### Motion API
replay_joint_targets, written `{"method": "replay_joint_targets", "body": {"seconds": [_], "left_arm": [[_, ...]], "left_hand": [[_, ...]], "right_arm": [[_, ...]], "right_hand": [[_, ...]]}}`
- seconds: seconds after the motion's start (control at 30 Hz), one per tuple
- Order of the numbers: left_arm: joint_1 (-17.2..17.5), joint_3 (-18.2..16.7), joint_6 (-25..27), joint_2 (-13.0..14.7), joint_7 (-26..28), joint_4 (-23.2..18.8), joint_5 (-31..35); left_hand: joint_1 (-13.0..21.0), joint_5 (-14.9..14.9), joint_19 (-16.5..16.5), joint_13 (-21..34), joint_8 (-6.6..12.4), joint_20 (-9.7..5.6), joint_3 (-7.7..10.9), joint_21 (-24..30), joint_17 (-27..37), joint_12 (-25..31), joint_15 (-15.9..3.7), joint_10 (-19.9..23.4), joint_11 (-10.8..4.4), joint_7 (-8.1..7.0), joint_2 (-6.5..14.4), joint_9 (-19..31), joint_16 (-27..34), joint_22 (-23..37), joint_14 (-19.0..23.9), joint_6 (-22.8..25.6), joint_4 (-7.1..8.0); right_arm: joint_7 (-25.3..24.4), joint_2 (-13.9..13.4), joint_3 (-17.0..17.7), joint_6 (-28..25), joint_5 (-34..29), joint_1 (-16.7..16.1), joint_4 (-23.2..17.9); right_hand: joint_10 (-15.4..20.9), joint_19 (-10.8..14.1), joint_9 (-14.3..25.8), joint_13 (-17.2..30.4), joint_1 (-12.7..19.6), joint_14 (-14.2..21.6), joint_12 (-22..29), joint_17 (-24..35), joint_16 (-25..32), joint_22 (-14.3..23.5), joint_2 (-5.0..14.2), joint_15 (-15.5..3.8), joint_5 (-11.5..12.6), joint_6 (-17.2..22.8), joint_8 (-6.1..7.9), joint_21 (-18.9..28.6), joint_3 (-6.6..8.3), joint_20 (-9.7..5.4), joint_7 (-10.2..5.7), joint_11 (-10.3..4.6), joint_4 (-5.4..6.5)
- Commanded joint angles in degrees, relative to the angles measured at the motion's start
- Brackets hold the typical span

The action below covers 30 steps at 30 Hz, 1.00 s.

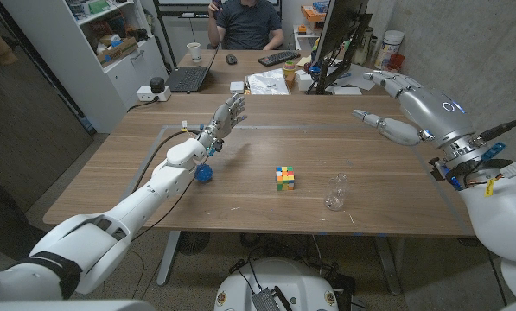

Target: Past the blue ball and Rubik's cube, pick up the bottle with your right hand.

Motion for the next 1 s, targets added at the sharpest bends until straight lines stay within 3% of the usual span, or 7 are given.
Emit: {"method": "replay_joint_targets", "body": {"seconds": [0.03,0.27,0.83,1.0], "left_arm": [[-1.5,0.4,0.0,-0.7,-1.5,2.4,0.4],[-2.7,0.6,-0.7,-1.4,-2.5,4.3,0.8],[-4.7,1.0,-0.6,-2.0,-3.5,6.7,1.6],[-5.3,1.3,-0.7,-2.3,-4.2,7.3,2.0]], "left_hand": [[0.1,0.4,0.3,0.3,0.28,0.51,-0.36,-0.1,0.1,0.3,0.03,-2.4,0.13,0.08,0.9,0.3,0.3,0.3,-3.0,0.1,0.09],[0.1,0.4,0.3,0.3,0.27,0.50,-0.41,-0.1,0.1,0.3,-0.01,-2.4,0.05,0.03,0.9,0.3,0.3,0.3,-3.0,0.1,0.09],[0.1,0.4,0.2,0.3,0.24,0.51,-0.56,-0.2,0.1,0.3,-0.02,-2.5,0.10,0.06,0.9,0.3,0.3,0.3,-3.0,0.1,0.10],[0.1,0.4,0.3,0.3,0.23,0.46,-0.60,-0.2,0.1,0.2,-0.02,-2.5,-0.05,0.08,0.9,0.3,0.3,0.3,-3.1,0.0,0.11]], "right_arm": [[10.2,-2.5,-1.8,-4.4,0.1,0.6,-2.9],[14.1,-4.3,-4.0,-7.4,-0.9,1.7,-3.6],[26.3,-12.6,-7.5,-15.1,0.7,5.7,-2.2],[27.8,-14.0,-8.2,-17.6,1.1,5.8,-2.6]], "right_hand": [[-0.8,1.9,0.1,0.4,1.6,0.4,-0.6,0.1,0.1,0.1,0.23,0.00,0.4,-0.8,-0.69,0.5,0.23,0.43,-0.23,-0.72,-0.69],[-2.6,4.1,0.2,0.4,3.7,0.3,-1.2,0.1,-0.3,0.1,0.35,-0.02,0.5,-2.9,-1.38,0.4,0.51,0.09,-1.69,-1.09,-1.17],[-4.1,4.4,0.2,0.4,6.2,-0.2,-1.5,0.1,-0.8,0.1,0.94,0.33,0.6,-2.9,-1.11,-0.3,1.19,0.44,-2.49,-1.38,-1.59],[-4.4,4.8,0.2,0.4,6.8,-0.3,-1.5,0.1,-0.9,0.1,1.00,0.37,0.6,-3.0,-1.11,-0.3,1.31,0.31,-2.61,-1.39,-1.67]]}}
